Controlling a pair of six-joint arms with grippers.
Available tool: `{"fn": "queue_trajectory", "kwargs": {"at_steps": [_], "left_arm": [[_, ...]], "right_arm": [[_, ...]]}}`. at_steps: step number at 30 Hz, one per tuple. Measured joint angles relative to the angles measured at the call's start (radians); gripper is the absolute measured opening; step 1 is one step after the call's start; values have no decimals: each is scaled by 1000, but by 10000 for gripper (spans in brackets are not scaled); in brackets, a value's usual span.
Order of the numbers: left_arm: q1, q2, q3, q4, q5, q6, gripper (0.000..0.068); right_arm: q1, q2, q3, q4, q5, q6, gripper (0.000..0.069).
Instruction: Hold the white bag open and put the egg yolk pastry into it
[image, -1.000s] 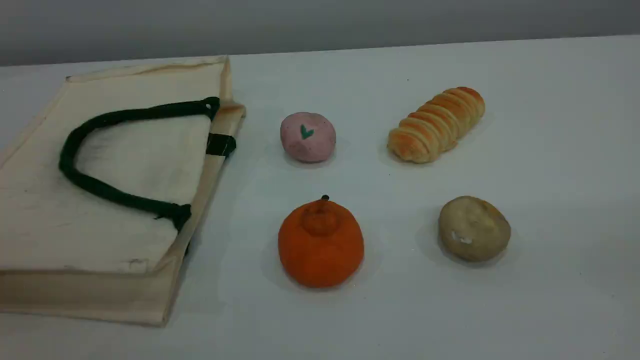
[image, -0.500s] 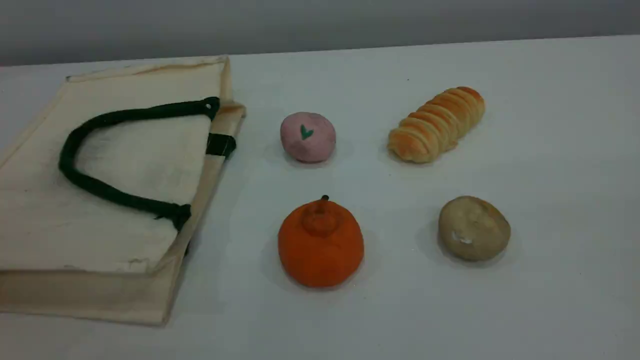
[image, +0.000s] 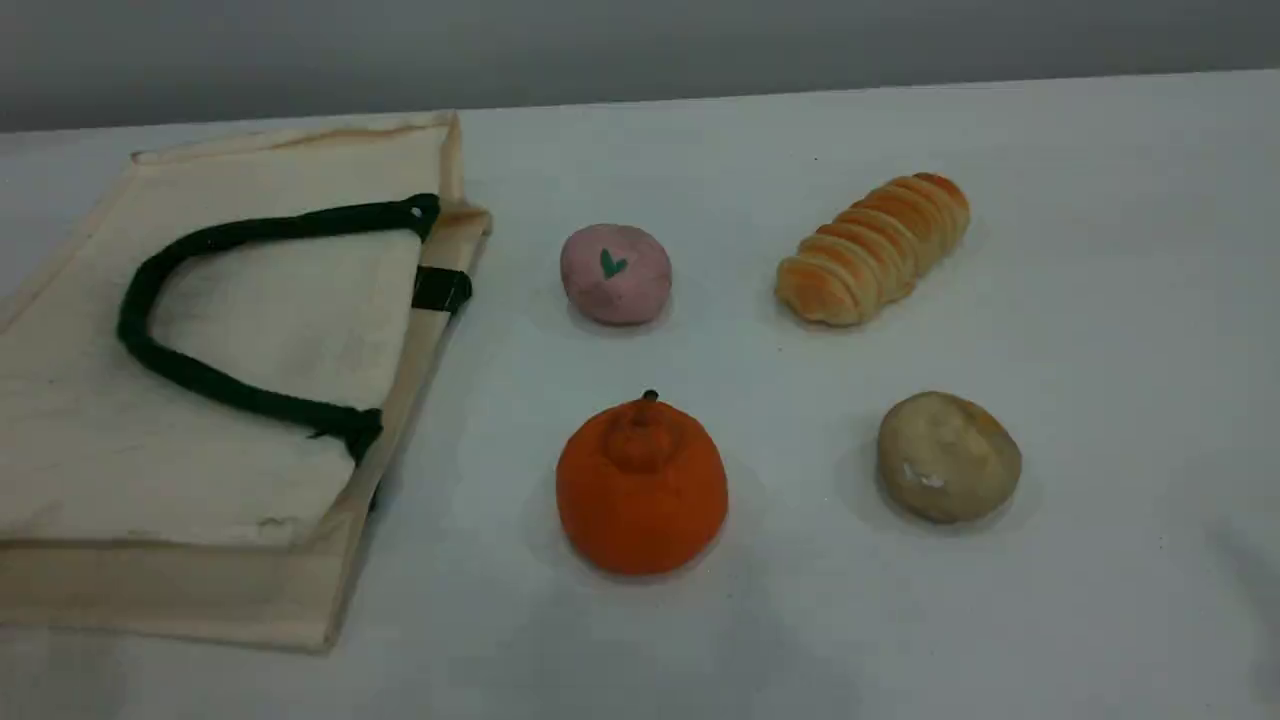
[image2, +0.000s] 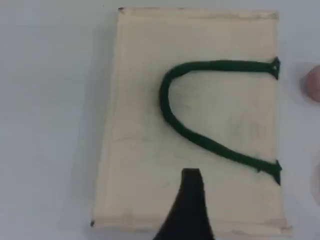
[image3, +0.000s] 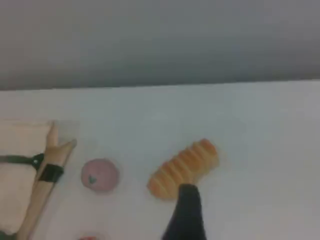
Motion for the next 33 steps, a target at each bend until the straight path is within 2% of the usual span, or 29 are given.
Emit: {"fn": "queue_trajectory", "kwargs": {"at_steps": [4,10,18,24,33], "left_arm": [[0,152,-62,2,-10,0,580],[0,332,-68,2,-95,0,580],[0,525,-68,8,-214,0,580],[0,679,-78,24,-295,0,580],[0,886,-148,24,-325,0,580]], "right_arm": [[0,118,-36,0,4,-13,570],[0,223,-40,9,-23,-55,570],[0,264,-40,18,-107,-55,570],[0,296,-40,18,-116,-53,570],[0,330,-40,17,-120,-53,570]]}}
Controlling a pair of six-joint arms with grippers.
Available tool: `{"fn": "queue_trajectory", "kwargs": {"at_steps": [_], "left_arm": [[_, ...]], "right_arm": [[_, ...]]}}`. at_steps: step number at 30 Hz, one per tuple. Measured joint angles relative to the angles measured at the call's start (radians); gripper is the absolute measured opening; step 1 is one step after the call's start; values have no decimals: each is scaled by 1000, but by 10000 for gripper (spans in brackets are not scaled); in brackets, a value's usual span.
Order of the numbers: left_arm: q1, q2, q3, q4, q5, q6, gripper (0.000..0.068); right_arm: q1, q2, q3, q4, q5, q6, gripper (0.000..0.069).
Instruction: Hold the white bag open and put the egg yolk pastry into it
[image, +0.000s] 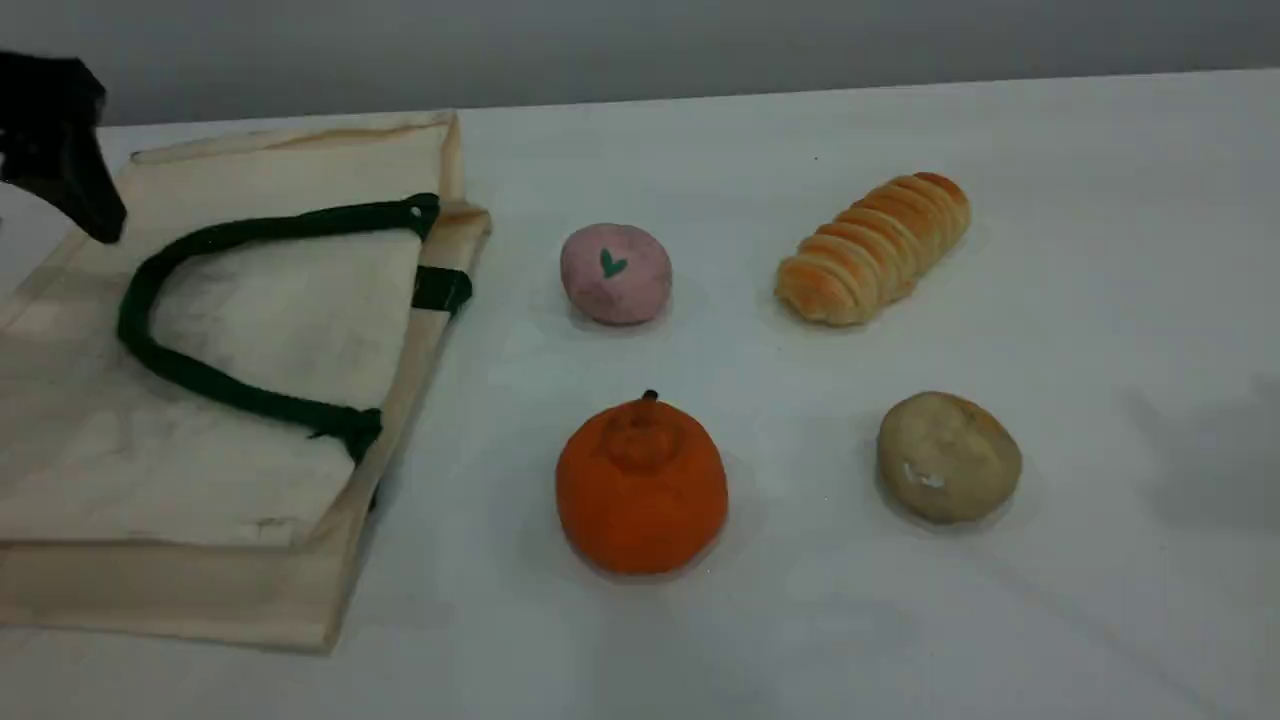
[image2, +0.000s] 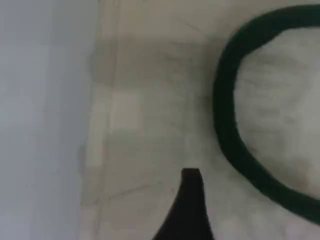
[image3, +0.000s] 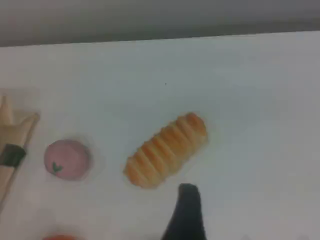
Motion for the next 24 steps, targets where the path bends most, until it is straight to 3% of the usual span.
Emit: {"fn": "queue_trajectory", "kwargs": {"at_steps": [24], "left_arm": [[0,220,-107,1,-90,0,580]], "right_arm": [[0,2,0,-1,4,0,570]]}}
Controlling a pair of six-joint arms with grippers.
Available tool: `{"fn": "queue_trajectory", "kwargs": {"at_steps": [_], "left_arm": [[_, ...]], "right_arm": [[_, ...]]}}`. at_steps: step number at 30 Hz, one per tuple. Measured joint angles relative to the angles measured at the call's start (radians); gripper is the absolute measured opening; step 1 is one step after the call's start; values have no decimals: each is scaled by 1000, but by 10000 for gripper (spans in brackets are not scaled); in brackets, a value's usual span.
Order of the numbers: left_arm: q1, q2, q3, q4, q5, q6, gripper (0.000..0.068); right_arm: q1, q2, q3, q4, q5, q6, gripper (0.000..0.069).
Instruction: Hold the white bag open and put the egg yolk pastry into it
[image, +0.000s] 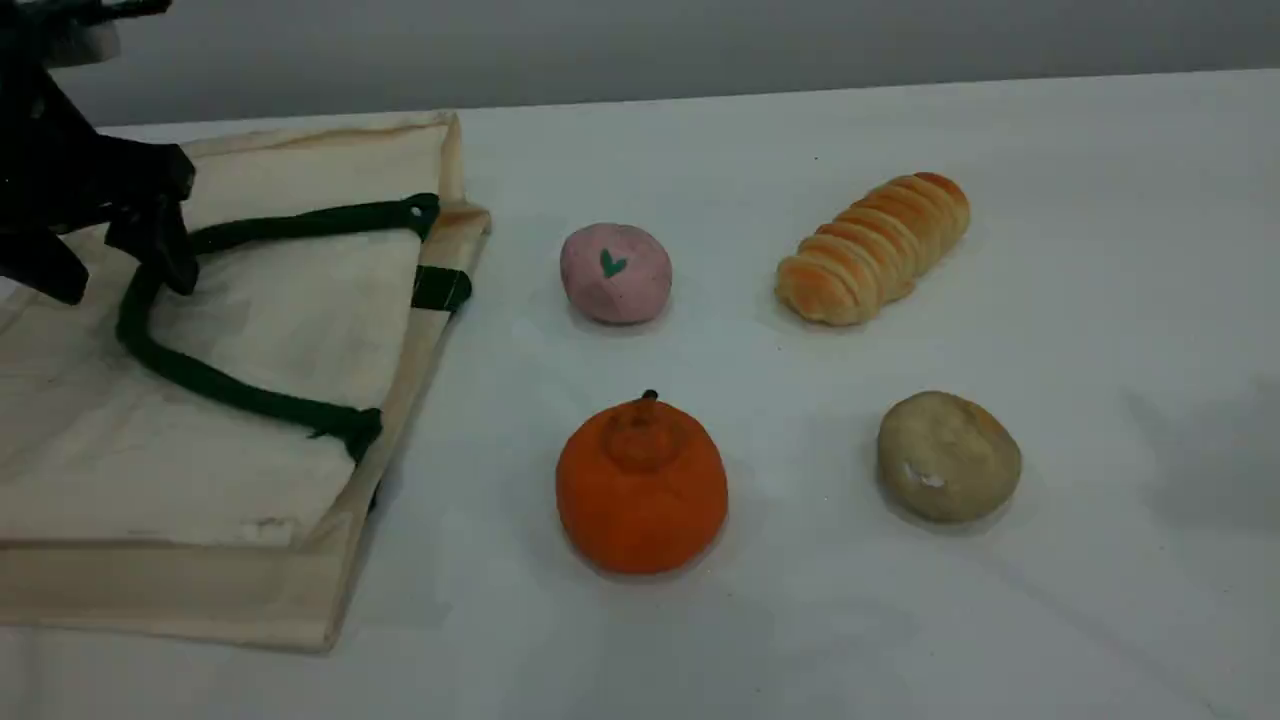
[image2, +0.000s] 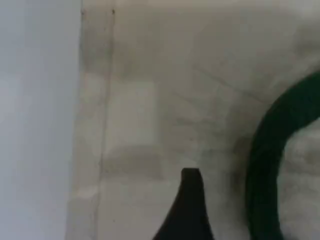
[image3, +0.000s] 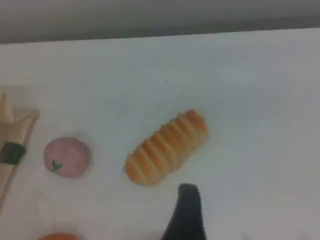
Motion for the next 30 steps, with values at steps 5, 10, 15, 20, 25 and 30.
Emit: {"fn": "queue_trajectory", "kwargs": {"at_steps": [5,10,15,20,25,30], "left_arm": [[0,0,0,0,-8,0,580],[0,0,0,-1,-10,0,574],[0,0,0,-1,-18,8,538],[0,29,0,-1,-17,13,525],[0,68,0,-1,-18,13,524],[0,71,0,-1,-18,12,493]], "right_arm": [[0,0,0,0,0,0,570],[0,0,0,0,6,0,570],[0,0,0,0,10,0,570],[0,0,0,0,14,0,570],[0,0,0,0,15,0,570],[0,0,0,0,16,0,570]]}}
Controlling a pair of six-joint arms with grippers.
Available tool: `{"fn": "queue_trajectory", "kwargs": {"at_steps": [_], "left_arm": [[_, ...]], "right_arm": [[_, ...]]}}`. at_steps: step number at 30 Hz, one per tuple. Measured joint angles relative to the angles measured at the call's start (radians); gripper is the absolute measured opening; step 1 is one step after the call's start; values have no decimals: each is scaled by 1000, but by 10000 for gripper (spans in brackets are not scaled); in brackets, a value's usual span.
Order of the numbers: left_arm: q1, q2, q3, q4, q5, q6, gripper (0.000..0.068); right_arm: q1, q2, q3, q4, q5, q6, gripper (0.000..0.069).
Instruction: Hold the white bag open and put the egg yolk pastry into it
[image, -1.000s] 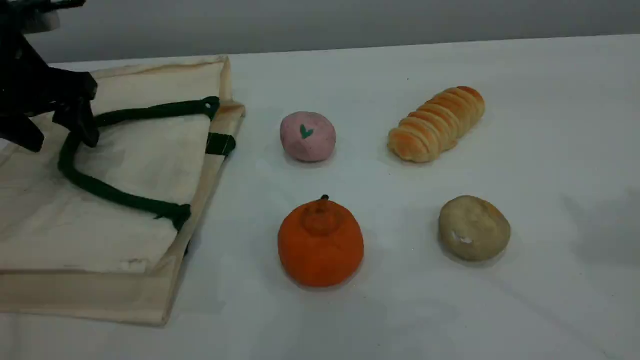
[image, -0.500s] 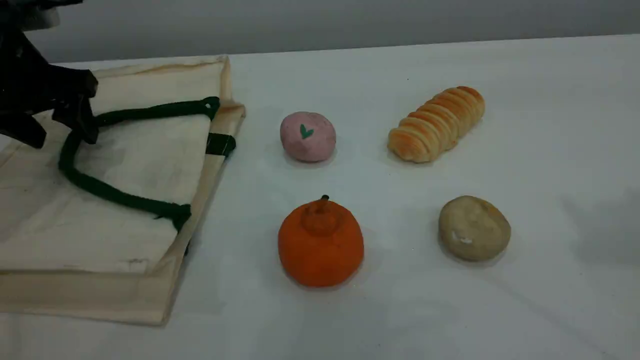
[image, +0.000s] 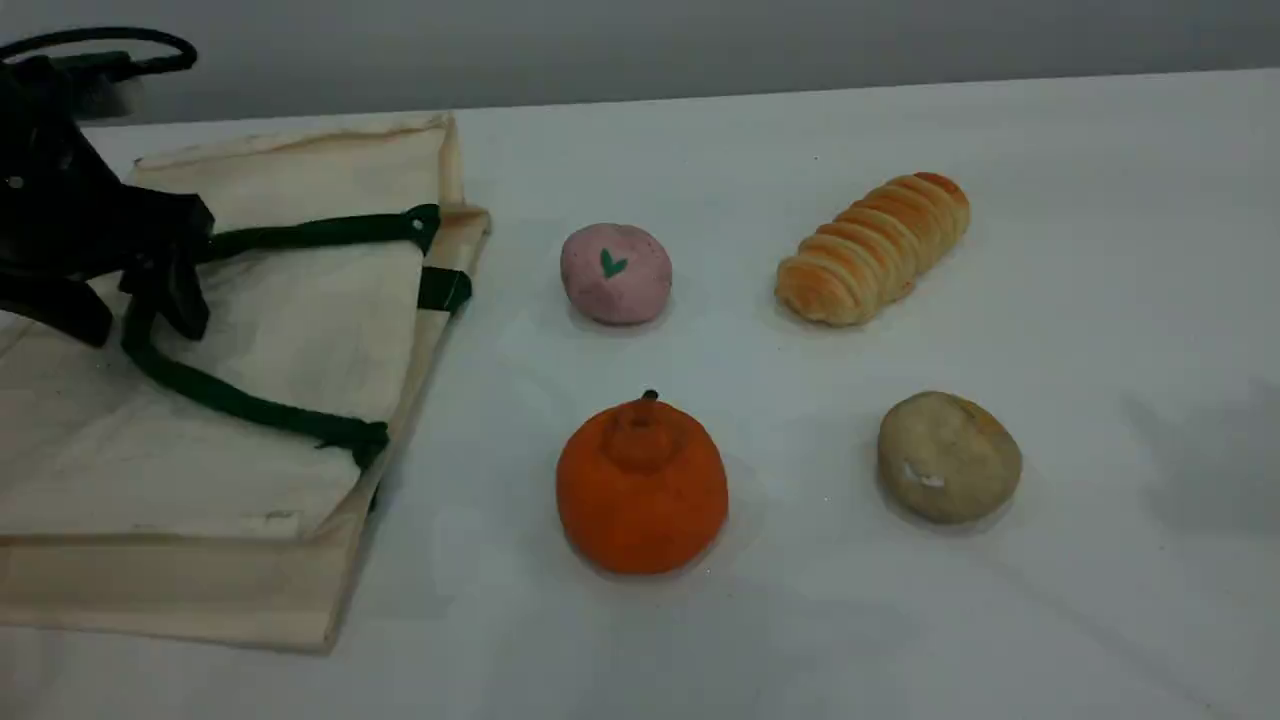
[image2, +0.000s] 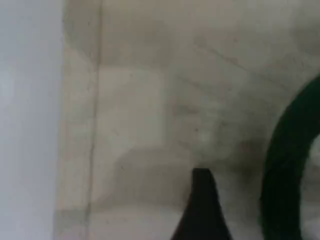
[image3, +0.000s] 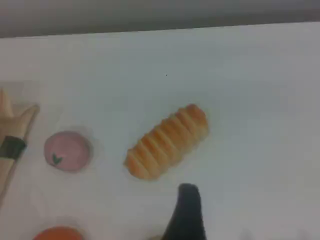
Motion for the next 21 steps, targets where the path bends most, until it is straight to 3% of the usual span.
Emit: {"fn": "queue_trajectory", "kwargs": {"at_steps": [3,9,14,21], "left_arm": [[0,0,0,0,3,1,407],[0,0,0,-1,9,2,102],[0,-5,-15,-1,51,28,92],[0,-6,-173,-3,298,52,92]], "right_arm": [[0,0,0,0,2,0,570],[0,0,0,0,4,0,570],[0,0,0,0,4,0,570],[0,0,0,0,4,0,570]]}}
